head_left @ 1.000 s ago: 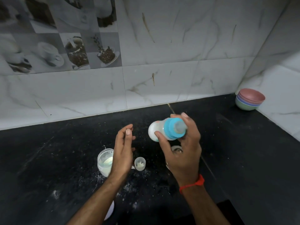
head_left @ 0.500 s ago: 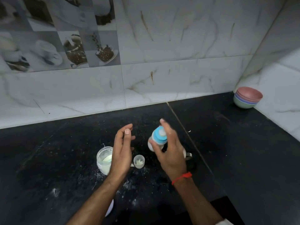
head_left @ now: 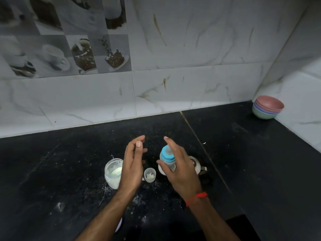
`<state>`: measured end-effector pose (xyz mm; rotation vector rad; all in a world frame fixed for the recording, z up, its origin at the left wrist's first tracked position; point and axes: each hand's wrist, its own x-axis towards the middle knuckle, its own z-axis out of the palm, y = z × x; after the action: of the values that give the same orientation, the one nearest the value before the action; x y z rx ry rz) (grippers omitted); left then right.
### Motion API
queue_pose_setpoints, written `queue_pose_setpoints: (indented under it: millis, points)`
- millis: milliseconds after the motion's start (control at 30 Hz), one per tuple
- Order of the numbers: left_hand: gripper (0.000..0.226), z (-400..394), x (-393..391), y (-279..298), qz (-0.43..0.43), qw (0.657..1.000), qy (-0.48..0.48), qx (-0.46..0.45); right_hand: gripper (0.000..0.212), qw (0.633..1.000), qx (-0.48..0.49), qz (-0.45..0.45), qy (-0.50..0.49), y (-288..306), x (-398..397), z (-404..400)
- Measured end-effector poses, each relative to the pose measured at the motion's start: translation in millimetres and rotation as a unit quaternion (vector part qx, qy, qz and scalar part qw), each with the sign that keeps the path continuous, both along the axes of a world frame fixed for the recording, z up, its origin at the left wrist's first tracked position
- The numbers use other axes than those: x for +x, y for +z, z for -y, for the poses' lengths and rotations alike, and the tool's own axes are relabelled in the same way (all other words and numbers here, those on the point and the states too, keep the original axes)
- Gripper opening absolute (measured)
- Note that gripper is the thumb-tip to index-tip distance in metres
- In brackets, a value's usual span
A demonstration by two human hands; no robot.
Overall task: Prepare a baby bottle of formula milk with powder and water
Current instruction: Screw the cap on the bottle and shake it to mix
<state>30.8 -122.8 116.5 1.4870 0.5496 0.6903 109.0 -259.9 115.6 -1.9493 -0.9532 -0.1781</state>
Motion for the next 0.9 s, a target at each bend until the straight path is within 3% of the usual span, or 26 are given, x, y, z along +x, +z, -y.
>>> queue_pose_setpoints:
  millis: [200, 267, 367, 400, 467, 600, 667, 767, 900]
  points:
    - [0.033, -4.8, 0.6, -3.0, 0.002, 1.0, 0.01, -0.01, 0.075, 0.963, 0.252, 0.093, -0.035, 48.0, -6.4, 5.3]
    - [0.033, -2.7, 2.0, -1.8, 0.006, 1.0, 0.01, -0.013, 0.069, 0.973, 0.21, 0.086, -0.046, 22.5, -4.6, -0.2]
    - [0.038, 1.5, 3.3, -2.0, 0.001, 1.0, -0.003, -0.002, 0.083, 1.0, 0.015, -0.009, -0.003, -27.5, -7.1, 0.5]
    - [0.038, 0.9, 3.0, -2.3, 0.0, 1.0, -0.005, 0.006, 0.083, 1.0, -0.007, -0.021, 0.0, -34.2, -8.2, 4.0]
    - [0.037, -2.2, 3.0, -1.9, 0.002, 1.0, -0.006, 0.014, 0.079, 0.999, 0.023, -0.03, -0.015, -27.1, -8.9, 6.9]
    - [0.034, -4.7, 4.9, -5.7, -0.01, 1.0, -0.007, 0.011, 0.072, 0.981, 0.187, 0.024, -0.039, 6.0, -6.7, 6.2]
    - [0.033, -2.1, 6.6, -6.1, -0.012, 1.0, -0.017, 0.014, 0.067, 0.986, 0.162, 0.042, -0.024, 4.6, -1.7, 1.1]
    - [0.035, 4.6, 8.1, -7.7, -0.015, 0.999, -0.037, 0.019, 0.071, 0.999, 0.022, -0.042, 0.003, -10.1, 6.9, -2.4]
    - [0.033, -0.7, 6.3, -6.2, -0.025, 0.996, -0.069, 0.049, 0.075, 0.967, 0.145, -0.208, -0.036, -5.2, 16.5, 2.6]
